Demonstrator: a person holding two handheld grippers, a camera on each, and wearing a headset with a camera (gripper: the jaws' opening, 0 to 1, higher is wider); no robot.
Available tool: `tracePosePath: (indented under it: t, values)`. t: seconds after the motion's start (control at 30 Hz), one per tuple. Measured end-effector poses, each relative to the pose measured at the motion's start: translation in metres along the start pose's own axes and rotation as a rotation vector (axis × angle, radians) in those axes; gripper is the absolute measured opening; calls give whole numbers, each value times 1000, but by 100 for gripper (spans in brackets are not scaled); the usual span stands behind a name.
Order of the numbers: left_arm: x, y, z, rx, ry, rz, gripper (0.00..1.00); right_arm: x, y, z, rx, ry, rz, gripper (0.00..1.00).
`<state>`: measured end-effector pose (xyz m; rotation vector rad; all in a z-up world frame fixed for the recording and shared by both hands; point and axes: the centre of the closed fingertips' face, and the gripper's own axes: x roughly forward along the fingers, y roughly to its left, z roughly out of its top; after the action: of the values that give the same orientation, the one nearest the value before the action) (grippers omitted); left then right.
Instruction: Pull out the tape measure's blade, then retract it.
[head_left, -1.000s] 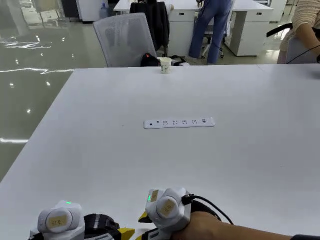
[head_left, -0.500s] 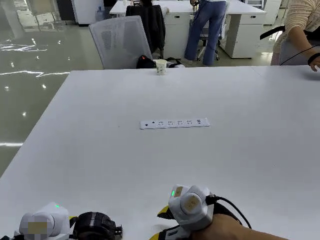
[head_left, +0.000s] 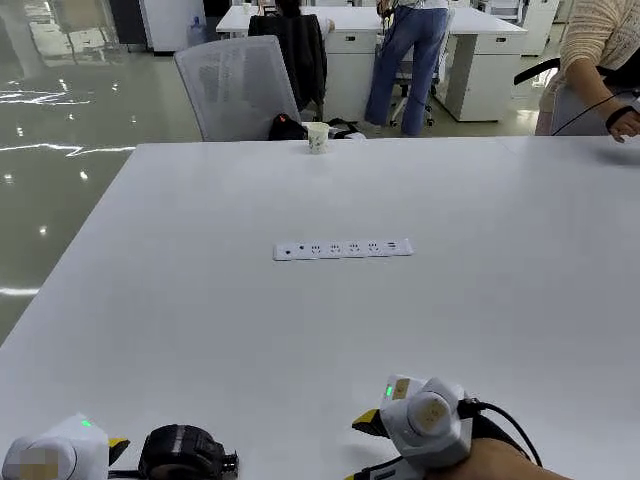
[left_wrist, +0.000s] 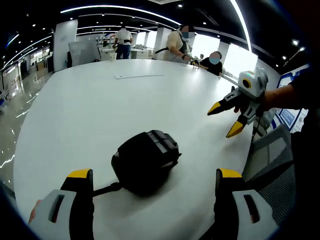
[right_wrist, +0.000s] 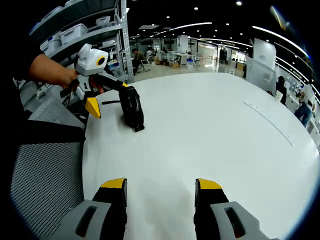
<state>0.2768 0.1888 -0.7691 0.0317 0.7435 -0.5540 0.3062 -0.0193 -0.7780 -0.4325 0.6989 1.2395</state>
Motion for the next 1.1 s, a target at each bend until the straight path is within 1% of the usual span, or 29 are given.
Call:
tracePosePath:
  t: [0.07, 0.17, 0.3, 0.33, 0.37, 0.43, 0.5, 0.6, 0.67, 0.7, 0.73, 0.87, 0.93, 1.03, 1.07, 1.1]
  values:
    - [-2, 2, -6, 20, 19, 1, 99, -7, -4, -7, 18, 2, -13, 53]
    - [-5, 3, -9, 15, 23, -10, 99, -17, -9, -14, 39, -5, -28, 55]
    - [-11, 4, -8, 22, 16, -20, 99, -31, -14, -18, 60, -21, -43, 57]
    - [-12, 5, -8, 28, 19, -25, 99, -36, -16, -19, 66, -26, -47, 58]
    - [-14, 2, -8, 33, 21, -34, 99, -39, -18, -20, 69, -30, -50, 59]
    - [-17, 4, -6, 56, 20, -32, 99, -46, -21, -24, 74, -34, -61, 60]
    - [-19, 8, -6, 40, 17, -39, 99, -53, -22, -28, 79, -35, -63, 61]
    - [-24, 13, -5, 20, 3, -33, 99, -61, -21, -36, 78, -28, -62, 64]
    - [-28, 13, -3, 5, -13, -34, 99, -67, -21, -42, 76, -18, -63, 65]
    - [-30, 16, -4, 5, -16, -34, 99, -70, -20, -44, 78, -17, -62, 65]
    - [-31, 17, -5, 0, -16, -37, 99, -73, -20, -47, 82, -13, -62, 66]
    - [-37, 20, -7, -20, -22, -27, 99, -82, -21, -56, 80, 2, -74, 68]
    - [-40, 21, -7, -15, -21, -19, 99, -88, -22, -59, 97, -8, -80, 69]
    - [-45, 22, -5, -30, -24, -16, 99, -94, -23, -64, 116, -13, -86, 73]
    - [-46, 22, -5, -30, -23, -14, 99, -96, -24, -68, 116, -5, -89, 73]
    - [-48, 22, -5, -25, -20, -12, 99, -99, -25, -74, 107, 18, -94, 73]
